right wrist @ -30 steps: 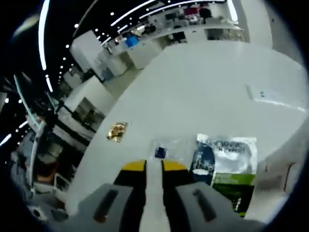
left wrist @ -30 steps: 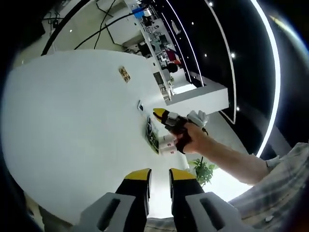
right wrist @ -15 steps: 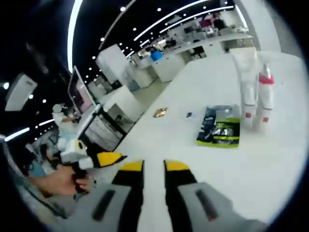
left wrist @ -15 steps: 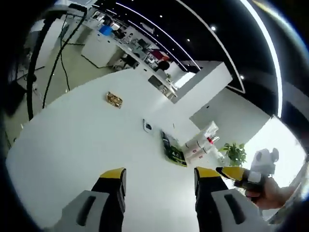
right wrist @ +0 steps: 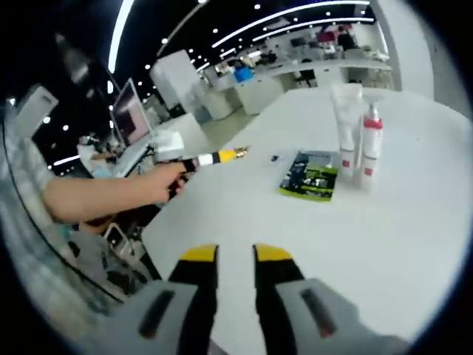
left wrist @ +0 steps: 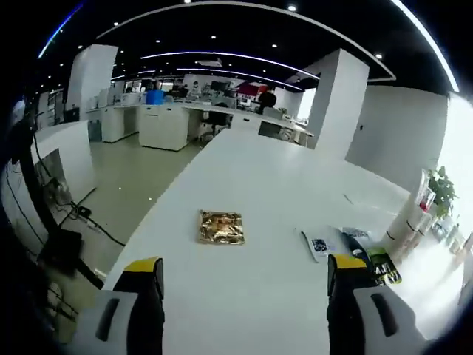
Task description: Arrange the skincare products in the storage area until every visible bottle or jar stands upright without overlapping.
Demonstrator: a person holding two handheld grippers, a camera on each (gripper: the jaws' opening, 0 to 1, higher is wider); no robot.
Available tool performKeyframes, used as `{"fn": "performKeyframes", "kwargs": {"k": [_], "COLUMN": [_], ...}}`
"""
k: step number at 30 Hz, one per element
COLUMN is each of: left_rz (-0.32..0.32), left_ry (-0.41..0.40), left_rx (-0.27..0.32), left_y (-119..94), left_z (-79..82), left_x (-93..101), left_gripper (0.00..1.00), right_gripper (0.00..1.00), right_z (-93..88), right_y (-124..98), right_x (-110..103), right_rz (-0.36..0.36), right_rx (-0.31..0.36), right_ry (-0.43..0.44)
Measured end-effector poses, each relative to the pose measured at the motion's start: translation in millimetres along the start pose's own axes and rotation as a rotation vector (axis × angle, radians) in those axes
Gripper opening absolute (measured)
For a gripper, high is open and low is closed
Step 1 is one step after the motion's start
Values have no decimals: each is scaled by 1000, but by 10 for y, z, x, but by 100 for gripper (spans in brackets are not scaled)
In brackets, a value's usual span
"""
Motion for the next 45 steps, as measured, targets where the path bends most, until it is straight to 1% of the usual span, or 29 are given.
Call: {"fn": "performKeyframes", "kwargs": {"k": [1,2,4,6,7,9,11,14,15,16,17,18,19,20,22,23,24,25,26,30,31,32,33,34,35,41,43,44,45], "left_rz": [5,19,37,37,40,44,57,60,70,77,102,97,96,98,97,92,91,78,70,78,74,65,42,35,42,16,14,5,4], "left_ry": [11,31,39,30,28,16,15,23,48,63,97,114,115,103,114,119,112,147,146,128,119,117,82,59,76,89,94,84,75], "left_rx": [-10,-19,-43,-50,-55,-82,-116,-141,-141,-155,-160,-175,-158,-172,-156,-157,-157,-156,-166,-160,-167,-162,-152,-155,-160,-120,-108,-97,-72], "left_y": [54,139,258,332,387,479,513,598,583,607,617,628,636,617,579,588,557,568,526,508,504,508,521,495,506,337,223,170,118], "left_z": [41,97,169,209,220,226,224,255,274,290,308,304,334,314,333,329,332,335,328,330,324,327,327,318,313,298,293,285,286], "left_x": [4,3,9,19,7,-9,-34,-87,-88,-76,-107,-76,-75,-74,-59,-61,-53,-53,-52,-71,-62,-64,-43,-41,-52,43,85,92,114], "left_gripper": [93,93,91,89,87,86,85,79,77,75,74,73,73,72,69,67,61,47,41,41,40,40,40,40,40,40,40,40,40], "right_gripper": [17,17,17,17,17,17,17,17,17,17,17,17,17,17,17,17,16,16,16,16,16,16,16,16,16,16,16,16,16], "right_z": [-18,-22,-23,-13,-8,3,25,55,61,64,65,68,68,70,71,68,66,61,59,24,20,24,29,38,51,86,90,91,94], "right_y": [-33,-43,-96,-137,-146,-155,-161,-159,-156,-149,-146,-136,-126,-122,-115,-109,-110,-113,-112,-112,-114,-117,-118,-121,-125,-107,-94,-92,-89], "right_x": [30,36,50,75,108,155,210,266,282,296,302,319,327,329,336,339,334,335,334,369,373,374,374,378,387,399,389,386,375], "right_rz": [-1,-1,-5,-20,-27,-32,-39,-42,-44,-46,-46,-47,-44,-44,-45,-41,-45,-54,-53,-50,-49,-49,-48,-49,-49,-42,-36,-36,-34], "right_rx": [-3,-5,-10,-16,-20,-19,-14,-9,-8,-8,-8,-10,-12,-13,-4,-2,-2,1,2,8,8,10,10,11,14,23,25,25,29], "right_ry": [38,47,40,19,20,31,41,52,55,55,55,60,63,64,70,78,78,71,72,101,108,107,105,102,99,95,91,90,89]}}
Point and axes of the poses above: the point that each gripper's makers call its tool centre point, and the gripper's own axes: y roughly forward along the fingers, x roughly to its right, z roughly out of its top, the point moved 9 cm from there along -y, roughly backward along the fingers, and after that the axes turned 13 degrees about -x, right-handed, at the moved point
